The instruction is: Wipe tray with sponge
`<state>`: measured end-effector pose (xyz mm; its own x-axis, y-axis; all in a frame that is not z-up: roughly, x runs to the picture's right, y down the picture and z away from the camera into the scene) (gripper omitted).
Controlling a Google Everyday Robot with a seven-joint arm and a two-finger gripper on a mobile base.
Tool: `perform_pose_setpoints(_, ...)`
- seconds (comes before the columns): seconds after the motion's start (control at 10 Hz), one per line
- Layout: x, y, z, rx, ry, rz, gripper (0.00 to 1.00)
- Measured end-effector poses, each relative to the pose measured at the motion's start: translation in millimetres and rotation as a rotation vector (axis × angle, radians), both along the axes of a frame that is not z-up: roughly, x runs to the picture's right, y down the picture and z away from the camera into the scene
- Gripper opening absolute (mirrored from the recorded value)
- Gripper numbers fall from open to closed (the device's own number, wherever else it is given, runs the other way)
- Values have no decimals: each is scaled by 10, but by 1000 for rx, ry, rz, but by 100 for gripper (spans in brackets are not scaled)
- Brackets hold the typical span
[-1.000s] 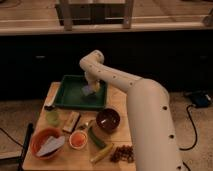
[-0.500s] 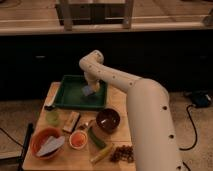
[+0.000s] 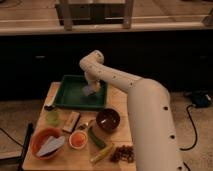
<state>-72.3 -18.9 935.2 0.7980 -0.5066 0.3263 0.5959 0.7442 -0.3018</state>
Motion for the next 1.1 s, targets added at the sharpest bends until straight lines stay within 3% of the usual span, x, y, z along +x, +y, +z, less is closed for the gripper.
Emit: perform_pose_setpoints(1.1, -8, 10, -7, 12, -12, -29, 1)
